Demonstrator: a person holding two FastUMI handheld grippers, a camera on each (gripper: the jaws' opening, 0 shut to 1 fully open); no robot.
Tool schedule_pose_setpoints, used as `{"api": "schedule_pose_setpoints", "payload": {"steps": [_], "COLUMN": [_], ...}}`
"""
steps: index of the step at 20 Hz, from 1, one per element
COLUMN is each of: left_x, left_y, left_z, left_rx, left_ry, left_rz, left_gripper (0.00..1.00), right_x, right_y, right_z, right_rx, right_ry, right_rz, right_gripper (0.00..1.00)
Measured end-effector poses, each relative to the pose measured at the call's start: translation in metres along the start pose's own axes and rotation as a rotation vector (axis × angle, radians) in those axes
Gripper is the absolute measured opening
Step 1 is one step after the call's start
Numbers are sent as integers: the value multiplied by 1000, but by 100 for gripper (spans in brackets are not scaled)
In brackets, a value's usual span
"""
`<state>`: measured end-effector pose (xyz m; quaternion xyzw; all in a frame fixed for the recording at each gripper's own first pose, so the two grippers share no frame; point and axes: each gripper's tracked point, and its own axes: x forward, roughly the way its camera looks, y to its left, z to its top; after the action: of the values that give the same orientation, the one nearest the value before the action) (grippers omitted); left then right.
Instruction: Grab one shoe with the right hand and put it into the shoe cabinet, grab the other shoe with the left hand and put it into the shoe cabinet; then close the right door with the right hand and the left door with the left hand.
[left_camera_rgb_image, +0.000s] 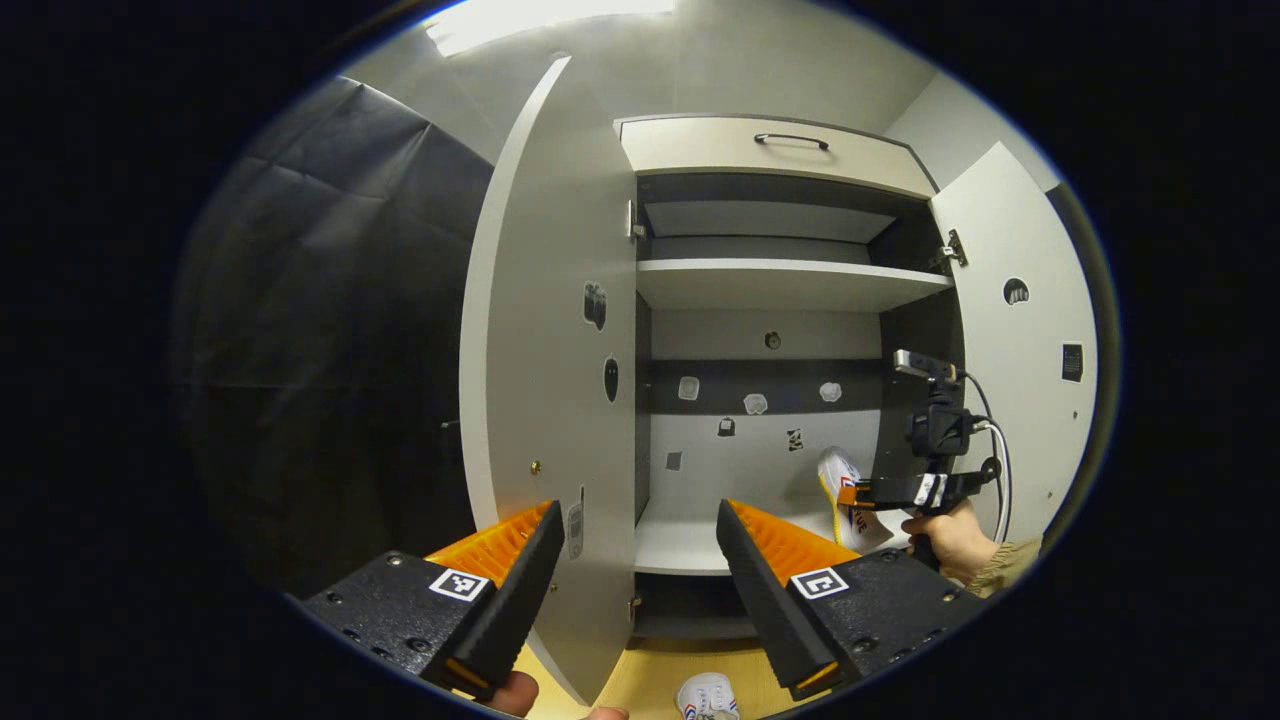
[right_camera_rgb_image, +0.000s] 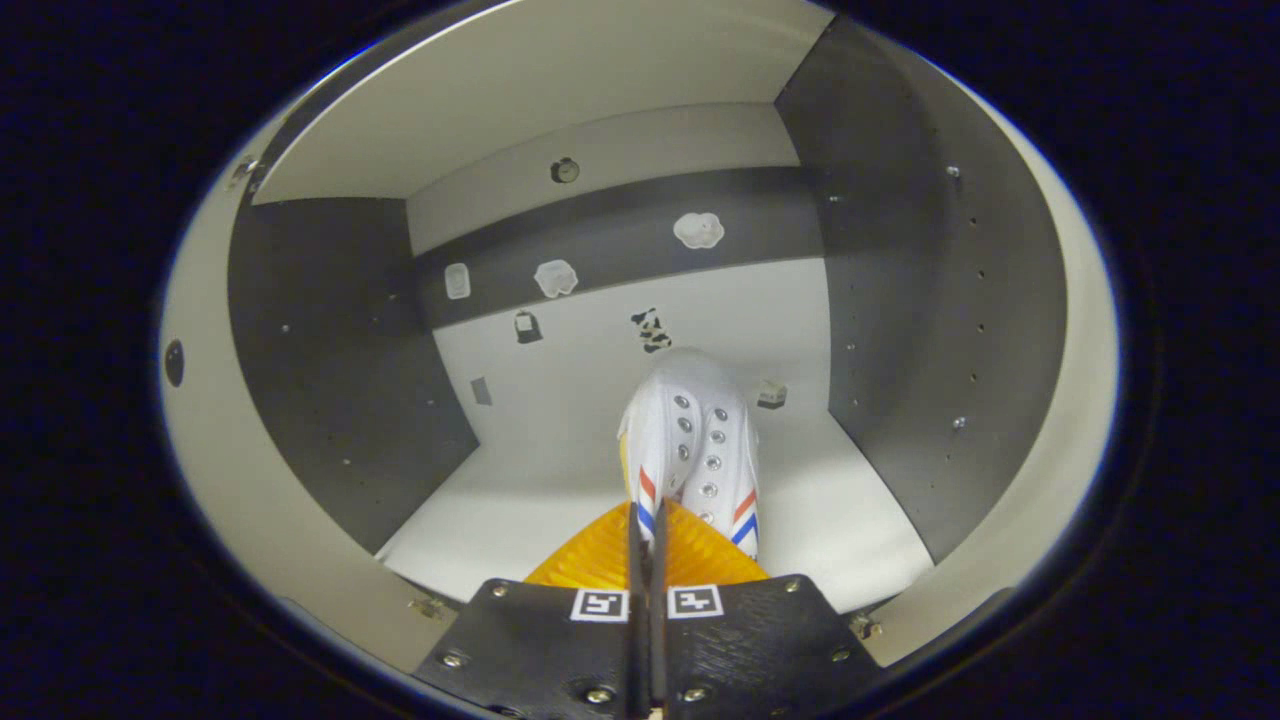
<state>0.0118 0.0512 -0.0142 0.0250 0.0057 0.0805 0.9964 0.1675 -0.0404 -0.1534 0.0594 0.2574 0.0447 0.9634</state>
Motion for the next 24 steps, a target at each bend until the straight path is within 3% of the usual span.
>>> {"api": "schedule_pose_setpoints", "payload": {"steps": [5,14,15,16,17,18,24], "left_x": [1,0,0,-1,-2,-3,-5], "left_y": [0,2,2,2,1,1,-13], "left_z": [-1,-4,-6,-8,-11,-14,-40], "left_rx": [9,14,11,7,2,-3,-24], "left_ry": [2,3,6,11,16,21,69], "left_rz": [16,35,37,37,34,31,-19], "left_gripper": [94,94,94,94,94,94,94], "right_x": [33,55,52,47,44,35,-44], "right_y": [-11,4,10,7,7,10,28], "right_z": [-8,-34,-33,-28,-23,-19,23], "right_rx": [-2,14,10,-6,-13,-18,-36], "right_ry": [45,135,130,108,88,72,-72], "right_rz": [-28,-1,12,2,5,10,67], "right_gripper": [0,4,17,18,12,24,24]}}
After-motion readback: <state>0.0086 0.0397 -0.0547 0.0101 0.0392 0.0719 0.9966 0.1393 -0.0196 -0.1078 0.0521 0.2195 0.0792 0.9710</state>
